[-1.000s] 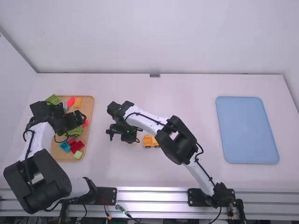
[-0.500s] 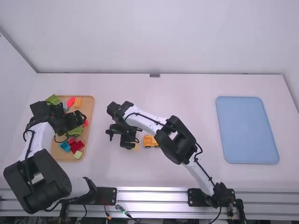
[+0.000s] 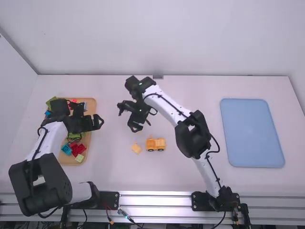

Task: Assemble lego blocks to make yellow taxi

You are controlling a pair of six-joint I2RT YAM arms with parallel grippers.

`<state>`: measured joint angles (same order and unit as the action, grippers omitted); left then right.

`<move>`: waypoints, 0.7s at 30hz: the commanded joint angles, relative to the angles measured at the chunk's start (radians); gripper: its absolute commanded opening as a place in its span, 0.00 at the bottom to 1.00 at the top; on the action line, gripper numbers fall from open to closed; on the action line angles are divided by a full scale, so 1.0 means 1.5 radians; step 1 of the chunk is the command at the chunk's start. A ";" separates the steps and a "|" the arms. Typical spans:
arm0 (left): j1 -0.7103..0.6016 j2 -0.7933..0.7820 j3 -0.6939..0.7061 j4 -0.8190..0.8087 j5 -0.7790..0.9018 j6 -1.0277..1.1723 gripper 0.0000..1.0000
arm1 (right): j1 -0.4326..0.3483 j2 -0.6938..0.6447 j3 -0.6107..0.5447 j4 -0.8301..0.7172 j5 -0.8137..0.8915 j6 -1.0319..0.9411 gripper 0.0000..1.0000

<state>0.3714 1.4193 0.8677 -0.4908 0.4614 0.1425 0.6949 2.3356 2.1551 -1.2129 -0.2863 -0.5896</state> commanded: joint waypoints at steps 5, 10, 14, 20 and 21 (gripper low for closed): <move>-0.124 -0.005 -0.009 0.009 -0.003 0.151 0.99 | -0.095 -0.143 -0.111 0.103 -0.004 0.103 0.99; -0.139 -0.005 -0.009 0.033 -0.091 0.028 0.99 | -0.148 -0.248 -0.279 0.246 0.001 0.158 0.99; -0.135 -0.006 -0.008 0.069 -0.012 0.217 0.99 | -0.202 -0.371 -0.456 0.384 -0.003 0.186 0.99; -0.157 -0.006 0.002 0.048 0.031 0.518 0.99 | -0.260 -0.473 -0.590 0.492 -0.024 0.186 0.99; -0.170 -0.005 0.012 0.010 0.029 0.570 0.99 | -0.275 -0.491 -0.611 0.510 -0.042 0.186 0.99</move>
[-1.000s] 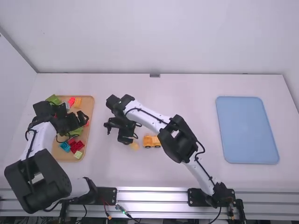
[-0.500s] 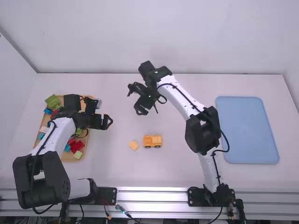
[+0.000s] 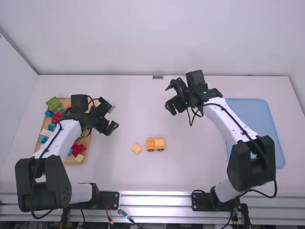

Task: Assemble lego blocks to make yellow taxi

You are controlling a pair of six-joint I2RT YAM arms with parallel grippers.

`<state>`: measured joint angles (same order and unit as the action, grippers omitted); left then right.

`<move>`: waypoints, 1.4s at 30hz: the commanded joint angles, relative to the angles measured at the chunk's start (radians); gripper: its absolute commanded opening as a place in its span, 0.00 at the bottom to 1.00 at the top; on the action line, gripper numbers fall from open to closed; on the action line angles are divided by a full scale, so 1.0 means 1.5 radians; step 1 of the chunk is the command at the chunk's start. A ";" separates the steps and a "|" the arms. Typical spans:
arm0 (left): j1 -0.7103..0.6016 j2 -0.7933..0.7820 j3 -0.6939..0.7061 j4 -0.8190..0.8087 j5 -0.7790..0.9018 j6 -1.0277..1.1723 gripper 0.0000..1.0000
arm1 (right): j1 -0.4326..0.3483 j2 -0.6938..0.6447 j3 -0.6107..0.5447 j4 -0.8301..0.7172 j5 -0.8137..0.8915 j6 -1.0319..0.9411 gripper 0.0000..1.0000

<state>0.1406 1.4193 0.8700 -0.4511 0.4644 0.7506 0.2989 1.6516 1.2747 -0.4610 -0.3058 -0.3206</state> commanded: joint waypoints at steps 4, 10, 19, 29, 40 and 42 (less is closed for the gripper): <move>-0.058 -0.005 0.032 -0.121 0.016 0.290 0.99 | -0.045 -0.050 -0.045 0.039 -0.067 0.007 0.99; -0.159 -0.005 0.035 -0.116 -0.075 0.116 0.99 | -0.071 -0.050 -0.047 0.046 -0.080 0.007 0.99; -0.252 0.032 0.035 -0.060 -0.124 -0.509 0.99 | -0.073 -0.050 -0.047 0.054 -0.076 0.001 0.99; -0.252 0.059 0.016 -0.108 -0.168 -1.053 0.99 | -0.073 -0.050 -0.050 0.060 -0.076 0.001 0.99; -0.349 0.069 0.010 -0.098 -0.276 -1.187 0.99 | -0.073 -0.050 -0.052 0.061 -0.076 -0.001 0.99; -0.367 0.069 0.010 -0.098 -0.290 -1.214 0.99 | -0.073 -0.050 -0.052 0.060 -0.076 -0.001 0.99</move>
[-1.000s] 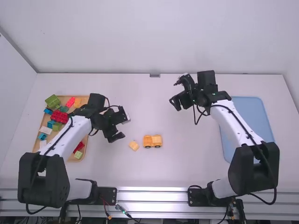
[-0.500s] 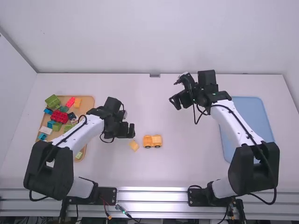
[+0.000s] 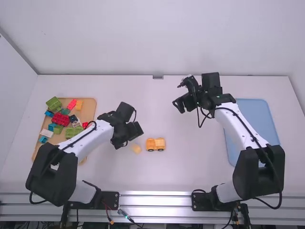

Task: Assemble lego blocks to make yellow taxi

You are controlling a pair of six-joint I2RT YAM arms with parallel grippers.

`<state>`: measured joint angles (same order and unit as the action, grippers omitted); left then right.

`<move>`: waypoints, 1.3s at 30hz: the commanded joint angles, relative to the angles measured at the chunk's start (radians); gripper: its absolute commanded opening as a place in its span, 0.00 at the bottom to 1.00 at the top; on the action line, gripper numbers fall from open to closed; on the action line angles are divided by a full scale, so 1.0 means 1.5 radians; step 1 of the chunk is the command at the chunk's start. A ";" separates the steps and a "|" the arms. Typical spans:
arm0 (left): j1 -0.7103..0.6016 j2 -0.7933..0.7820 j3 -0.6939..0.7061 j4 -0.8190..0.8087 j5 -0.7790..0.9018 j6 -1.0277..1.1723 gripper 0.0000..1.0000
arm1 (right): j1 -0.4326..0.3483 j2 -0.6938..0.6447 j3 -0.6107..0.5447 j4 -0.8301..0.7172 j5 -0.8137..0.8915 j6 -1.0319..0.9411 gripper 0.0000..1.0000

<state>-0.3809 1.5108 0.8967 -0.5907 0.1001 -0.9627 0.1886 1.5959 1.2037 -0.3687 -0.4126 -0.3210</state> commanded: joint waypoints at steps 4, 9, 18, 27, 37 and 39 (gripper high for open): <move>-0.034 0.010 -0.008 -0.032 -0.086 -0.102 0.99 | 0.001 -0.013 -0.005 -0.004 -0.004 -0.001 0.99; -0.035 0.051 -0.008 -0.047 -0.071 -0.115 0.99 | 0.001 -0.013 -0.005 -0.004 -0.004 -0.001 0.99; -0.039 0.159 -0.008 0.005 -0.004 -0.109 0.99 | 0.001 -0.013 -0.014 0.001 -0.004 -0.001 0.99; -0.039 0.157 -0.008 0.017 0.016 -0.156 0.99 | 0.001 -0.013 -0.014 -0.001 -0.004 -0.001 0.99; -0.035 0.157 -0.009 0.017 0.031 -0.189 0.92 | 0.001 -0.013 -0.014 -0.004 -0.004 -0.016 0.99; -0.035 0.157 -0.009 0.024 0.038 -0.189 0.78 | 0.001 -0.013 -0.014 -0.004 -0.004 -0.016 0.99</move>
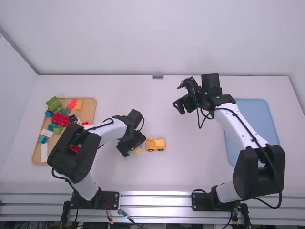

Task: Assemble lego blocks to make yellow taxi

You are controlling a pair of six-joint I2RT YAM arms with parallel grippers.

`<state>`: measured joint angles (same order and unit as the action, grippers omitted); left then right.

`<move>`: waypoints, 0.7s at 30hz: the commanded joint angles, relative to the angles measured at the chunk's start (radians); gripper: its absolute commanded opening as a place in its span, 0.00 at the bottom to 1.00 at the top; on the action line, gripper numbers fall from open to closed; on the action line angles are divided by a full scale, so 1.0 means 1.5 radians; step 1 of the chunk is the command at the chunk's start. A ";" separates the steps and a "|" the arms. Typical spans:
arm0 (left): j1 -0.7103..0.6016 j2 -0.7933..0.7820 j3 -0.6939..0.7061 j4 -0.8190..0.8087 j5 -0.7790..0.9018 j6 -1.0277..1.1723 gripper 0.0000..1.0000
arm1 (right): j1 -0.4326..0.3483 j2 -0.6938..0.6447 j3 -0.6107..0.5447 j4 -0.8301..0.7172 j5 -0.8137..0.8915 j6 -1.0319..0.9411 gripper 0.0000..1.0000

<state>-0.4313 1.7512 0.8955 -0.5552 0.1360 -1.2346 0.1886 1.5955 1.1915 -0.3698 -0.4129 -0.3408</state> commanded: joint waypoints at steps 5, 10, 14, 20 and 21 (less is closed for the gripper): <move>-0.001 -0.003 -0.009 0.010 0.021 -0.006 0.55 | 0.001 -0.012 -0.006 -0.003 -0.004 -0.002 0.99; -0.001 -0.003 -0.009 0.010 0.021 -0.012 0.56 | 0.001 -0.012 -0.006 -0.003 -0.004 -0.002 0.99; -0.002 -0.003 -0.009 0.009 0.007 -0.011 0.58 | 0.001 -0.012 -0.006 -0.003 -0.004 -0.002 0.99; -0.002 -0.002 -0.021 0.024 0.003 -0.005 0.58 | 0.001 -0.012 -0.006 -0.006 -0.004 -0.003 0.99; -0.002 -0.002 -0.023 0.028 0.003 -0.005 0.58 | 0.001 -0.012 -0.006 -0.006 -0.004 -0.003 0.99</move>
<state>-0.4313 1.7512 0.8825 -0.4995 0.1532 -1.2419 0.1886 1.5955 1.1915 -0.3725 -0.4126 -0.3435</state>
